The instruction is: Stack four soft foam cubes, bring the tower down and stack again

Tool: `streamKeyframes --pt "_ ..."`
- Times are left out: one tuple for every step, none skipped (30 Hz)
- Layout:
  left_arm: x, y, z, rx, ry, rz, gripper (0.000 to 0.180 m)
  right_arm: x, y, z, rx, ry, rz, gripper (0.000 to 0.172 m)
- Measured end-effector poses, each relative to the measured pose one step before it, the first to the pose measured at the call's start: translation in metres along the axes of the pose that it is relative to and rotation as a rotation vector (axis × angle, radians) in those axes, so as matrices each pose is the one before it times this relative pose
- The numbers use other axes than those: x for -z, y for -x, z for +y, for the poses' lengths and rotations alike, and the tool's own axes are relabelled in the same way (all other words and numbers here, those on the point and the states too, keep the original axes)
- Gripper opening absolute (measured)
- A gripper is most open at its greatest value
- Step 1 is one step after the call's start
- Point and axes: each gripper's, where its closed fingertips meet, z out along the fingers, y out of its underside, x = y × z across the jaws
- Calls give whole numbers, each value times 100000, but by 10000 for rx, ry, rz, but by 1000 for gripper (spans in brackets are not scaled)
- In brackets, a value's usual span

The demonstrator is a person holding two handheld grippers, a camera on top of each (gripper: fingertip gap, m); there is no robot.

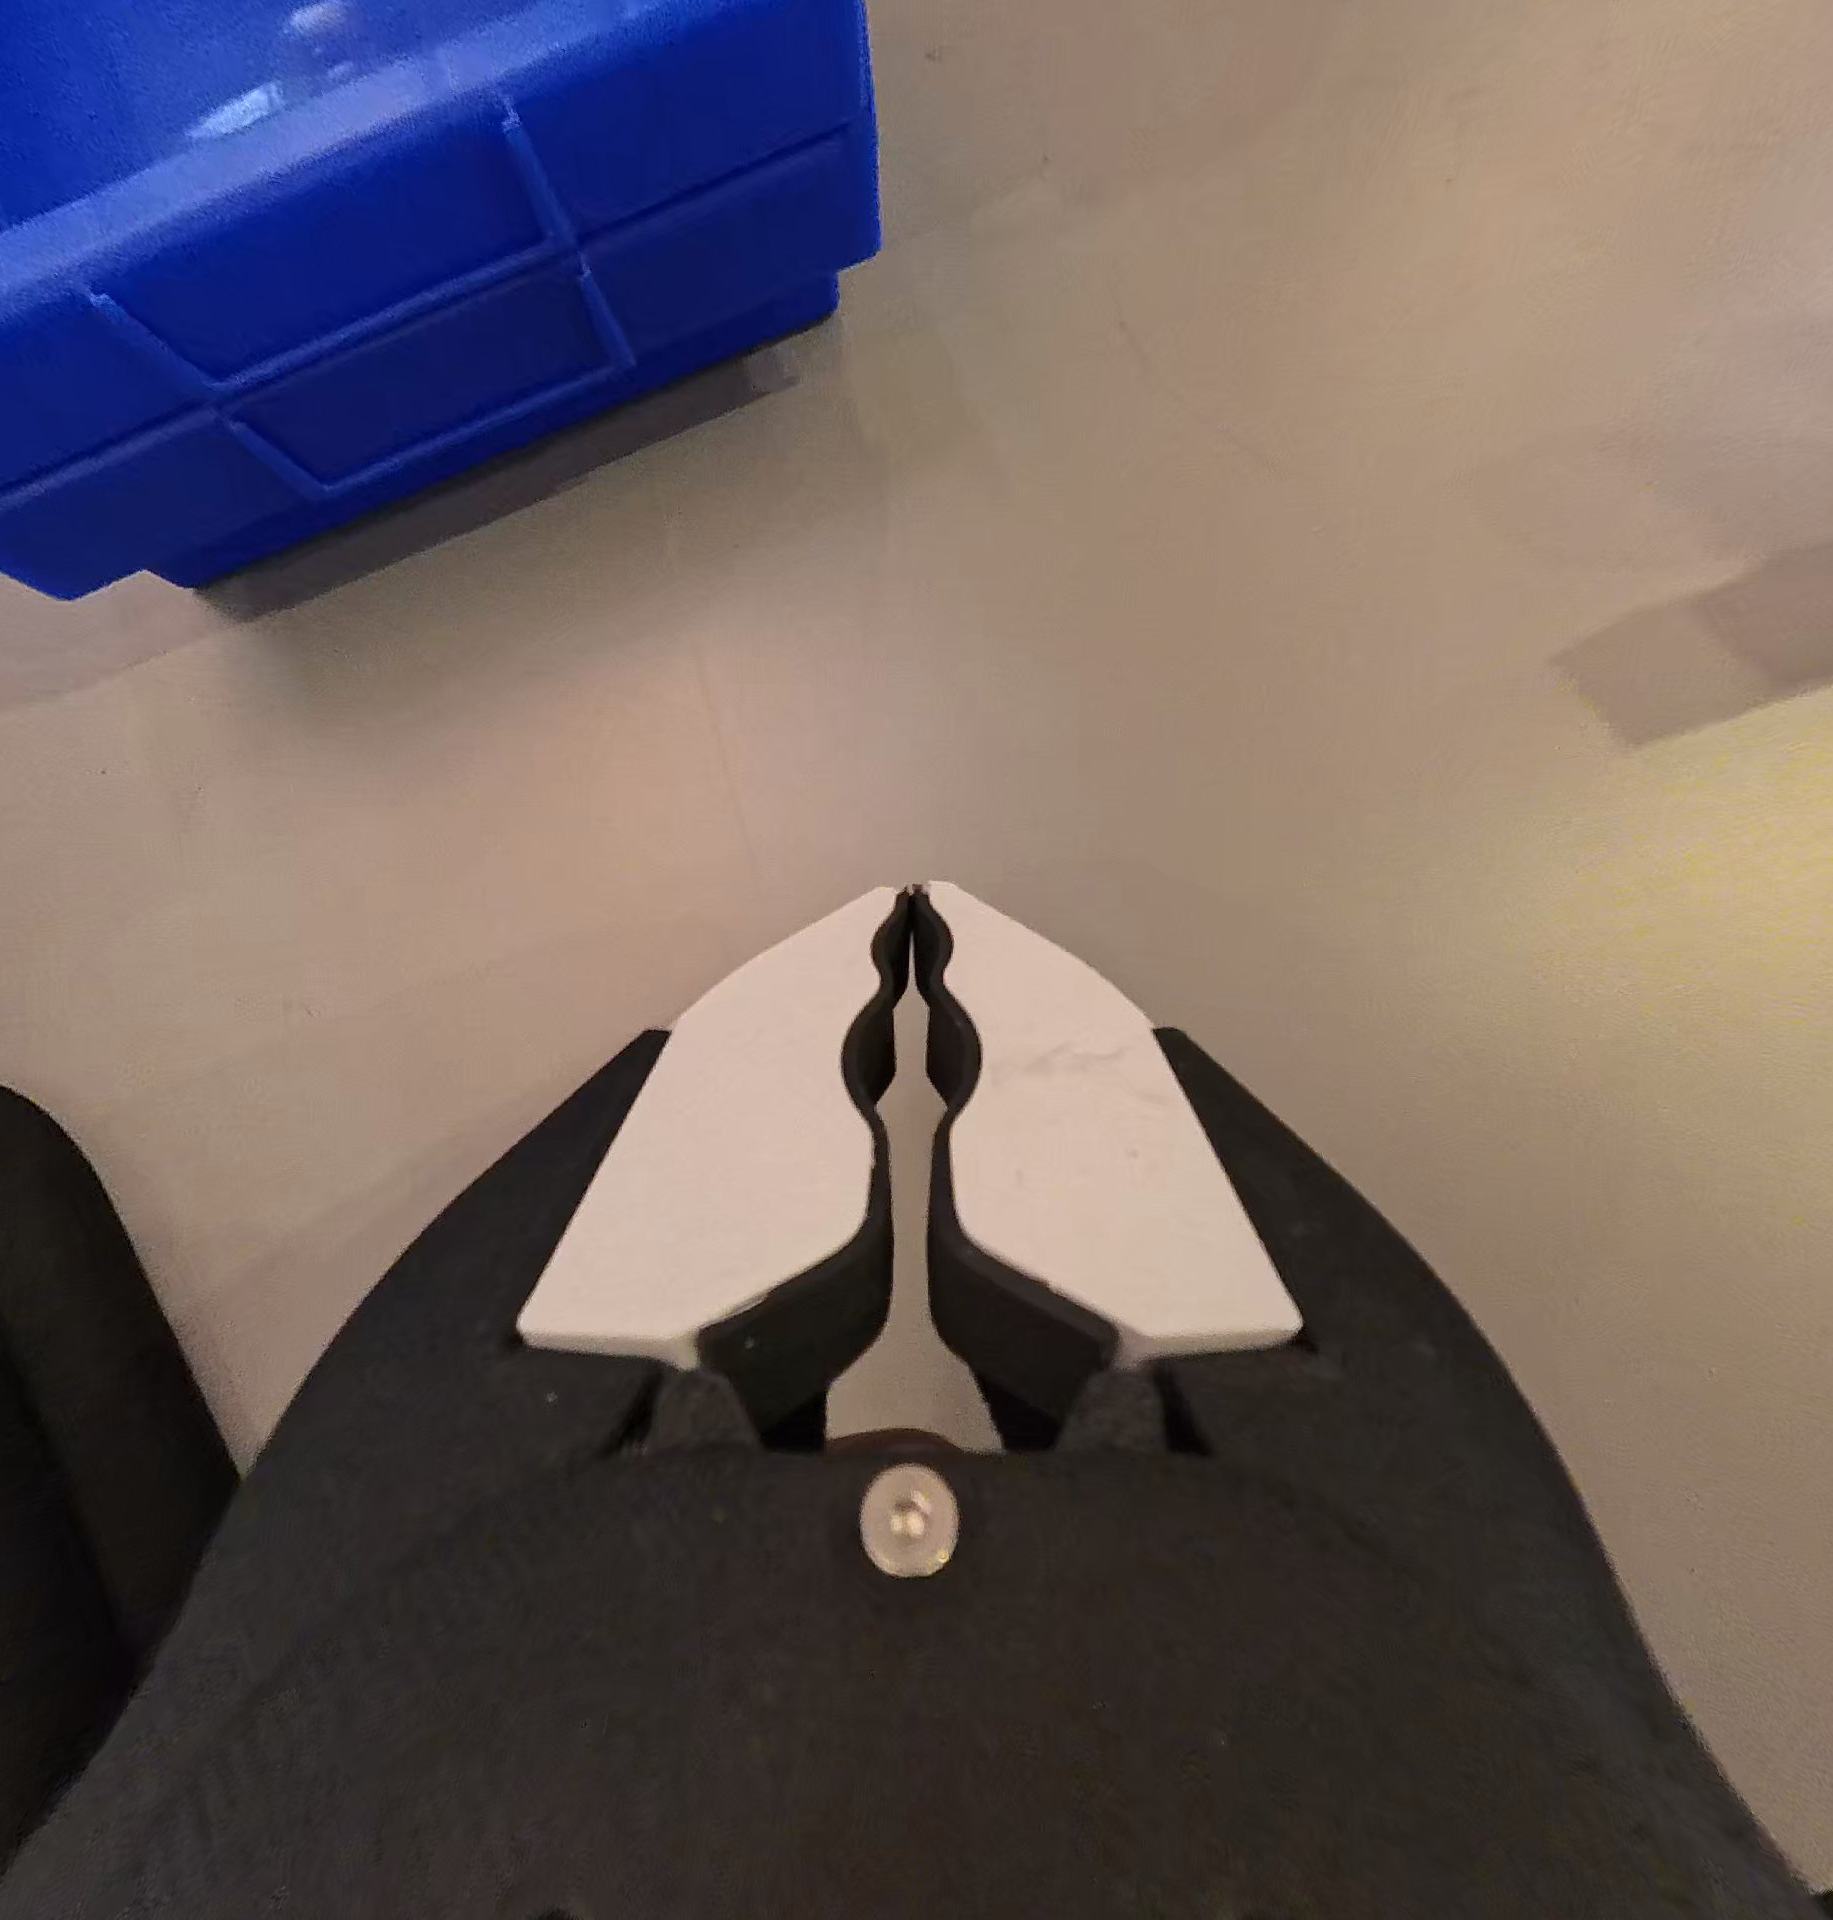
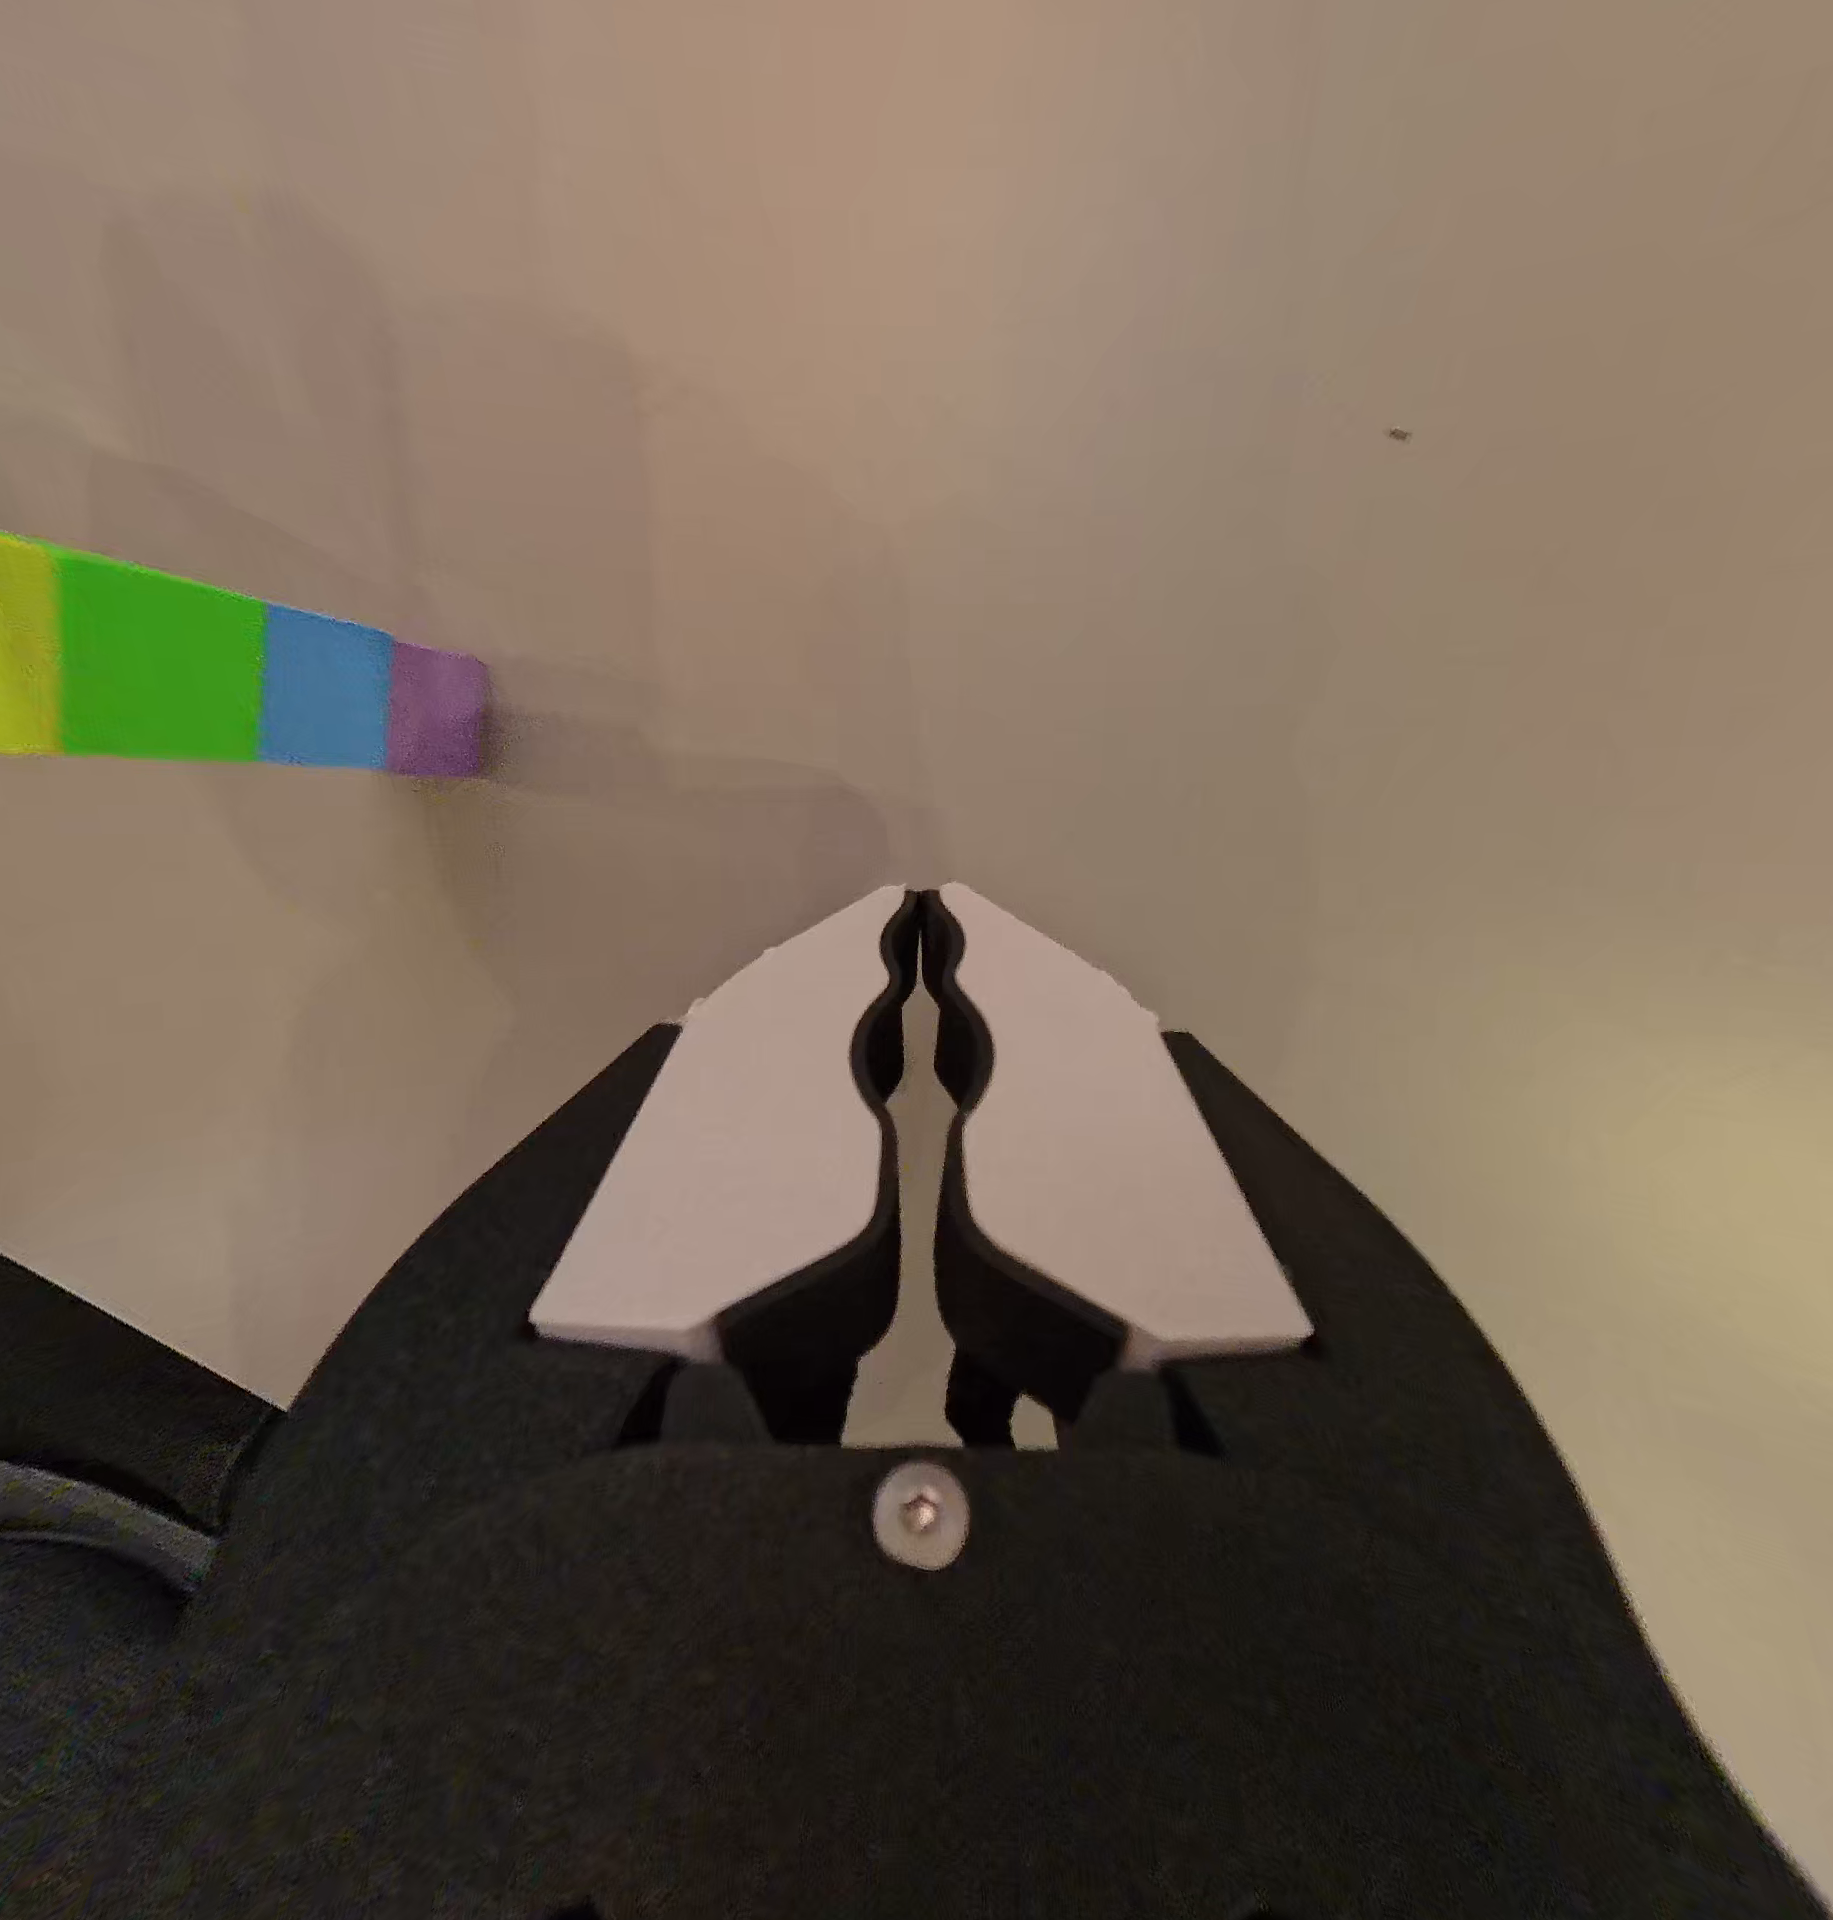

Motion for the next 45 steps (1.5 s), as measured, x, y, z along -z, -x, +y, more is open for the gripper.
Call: streamKeyframes --pt "16 90 -34 47 -66 14 0 -530 883 -309 54 75 -103 0" --pt "-23 86 43 25 -3 7 0 -572 1038 -411 80 43 -78 0" --pt "-5 124 12 15 -10 -27 0 -593 1352 -465 124 38 -140 0" --pt "-5 83 -31 17 -37 0 0 -667 1712 -540 170 46 -221 0" --pt "-21 33 -13 16 -22 21 0 -768 1912 -582 241 81 -248 0" --pt "-14 136 20 3 -1 -41 0 -761 1873 -748 321 24 -177 0" --pt "19 197 -14 0 -26 -66 0 -604 1916 -906 388 -70 -213 0" --pt "51 186 6 31 -36 -27 0 -422 1810 -772 297 8 -286 0" --pt "87 192 4 58 -60 -13 0 -203 1463 -744 206 -21 -250 0" --pt "145 267 -18 62 -79 -44 0 48 1049 -799 163 -135 -179 0" --pt "182 297 -10 54 -78 -41 0 197 558 -606 148 -107 -21 0" --pt "166 245 5 56 -71 3 0 271 242 -322 138 -19 9 0" --pt "173 284 3 41 -98 -25 0 316 58 -201 56 -37 -47 0" --pt "149 392 45 42 -78 -101 0 349 -119 -148 3 -96 -65 0" --pt "126 320 125 55 -27 -45 0 308 -321 -60 9 -98 -3 0" --pt "99 181 121 65 -30 27 0 249 -524 127 1 -19 98 1" --pt "109 119 108 47 -74 32 0 138 -452 228 9 24 56 2" --pt "134 147 161 21 -37 -25 0 103 -143 157 69 -29 -120 5" --pt "143 88 178 -28 -10 -37 0 118 35 21 165 -129 -176 6" --pt "174 -31 109 -63 -43 -4 0 150 -13 -37 245 -150 -97 8" --pt "178 -66 36 -73 -87 -19 0 155 91 -96 380 -158 -101 12" --pt "132 10 164 -27 25 -74 0 141 101 -144 493 -163 -67 16" --pt "66 -48 218 -28 72 -24 0 133 -9 -143 503 -120 28 20" --pt "22 -92 184 -11 39 4 0 122 -11 -169 509 -95 41 23" --pt "-31 -66 116 23 -18 -14 1 136 40 -309 569 -158 28 26" --pt "-35 -117 62 48 -52 8 1 138 -76 -452 602 -228 111 28" --pt "-101 -205 55 51 -8 44 1 81 -195 -554 568 -222 180 28" --pt "-190 -317 125 -11 67 80 2 -51 -202 -512 503 -101 162 28" --pt "-290 -237 286 -72 194 5 3 -190 -228 -480 427 16 123 29" --pt "-406 -114 585 -104 369 -52 5 -327 -245 -503 336 88 95 29" --pt "-540 -177 842 -21 490 58 11 -446 -308 -511 226 143 80 31" --pt "-534 -70 652 91 308 63 17 -538 -433 -434 34 268 72 32" --pt "-350 132 191 97 -39 -5 17 -585 -580 -466 -118 295 96 34" --pt "-222 145 94 104 -12 36 16 -566 -444 -579 -158 208 -37 35" --pt "-129 108 59 89 54 65 16 -529 -233 -686 -137 77 -225 35" --pt "-8 141 -134 41 -53 -6 17 -466 -34 -614 -40 74 -343 37" --pt "15 121 -167 -28 -101 -45 17 -375 -100 -490 120 96 -208 38" --pt "-46 6 7 -82 4 8 18 -254 -9 -423 303 59 -144 39" --pt "-94 5 157 -80 82 23 19 -194 408 -347 472 24 -311 40" --pt "-35 -1 -89 -16 -111 56 18 -230 340 -259 498 29 -177 42" --pt "-32 -14 -2 66 -40 99 18 -286 -198 -136 396 90 170 43" --pt "-13 45 9 87 -30 86 19 -319 46 -98 408 92 10 43" --pt "32 146 41 62 -30 1 19 -305 643 -145 526 -22 -306 43" --pt "45 96 52 9 -30 10 19 -264 916 -115 488 -39 -447 43" --pt "50 -26 62 4 -19 62 19 -282 1043 59 408 102 -527 43"
